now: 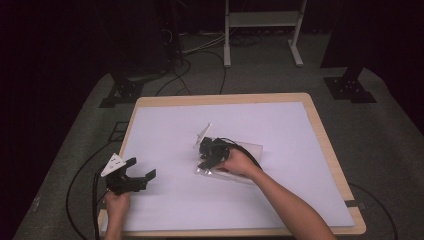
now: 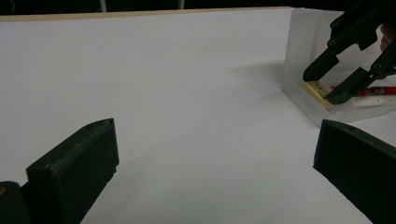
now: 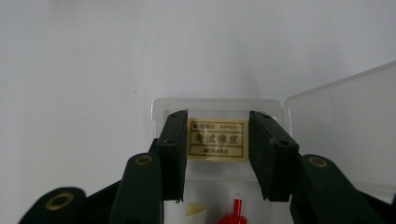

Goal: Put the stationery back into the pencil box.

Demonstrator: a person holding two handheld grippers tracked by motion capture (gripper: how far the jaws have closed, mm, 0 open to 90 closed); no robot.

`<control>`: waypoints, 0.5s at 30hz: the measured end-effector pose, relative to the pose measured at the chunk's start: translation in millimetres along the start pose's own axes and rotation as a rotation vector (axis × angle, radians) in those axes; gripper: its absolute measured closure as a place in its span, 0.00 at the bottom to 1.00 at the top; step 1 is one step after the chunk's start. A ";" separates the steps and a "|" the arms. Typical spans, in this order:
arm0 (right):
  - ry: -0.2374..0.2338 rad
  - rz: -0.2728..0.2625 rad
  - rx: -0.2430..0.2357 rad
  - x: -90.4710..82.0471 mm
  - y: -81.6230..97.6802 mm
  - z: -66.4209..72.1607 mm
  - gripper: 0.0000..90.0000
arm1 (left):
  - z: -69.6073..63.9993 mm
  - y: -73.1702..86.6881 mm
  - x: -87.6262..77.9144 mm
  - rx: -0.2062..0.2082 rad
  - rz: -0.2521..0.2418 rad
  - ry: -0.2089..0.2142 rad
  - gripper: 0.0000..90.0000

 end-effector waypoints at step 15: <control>-0.008 0.008 0.008 3.3 1.2 -0.2 0.64 | 0.3 -0.1 -0.4 0.000 -0.002 -0.001 0.00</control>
Point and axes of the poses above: each handheld gripper's, and its own axes: x roughly forward along the jaws, y roughly out of its underside, z roughly to its left, the point moved 10 cm from there along x, roughly forward along the jaws, and after that the axes turned 12 degrees about -y, right-handed, at the moved point
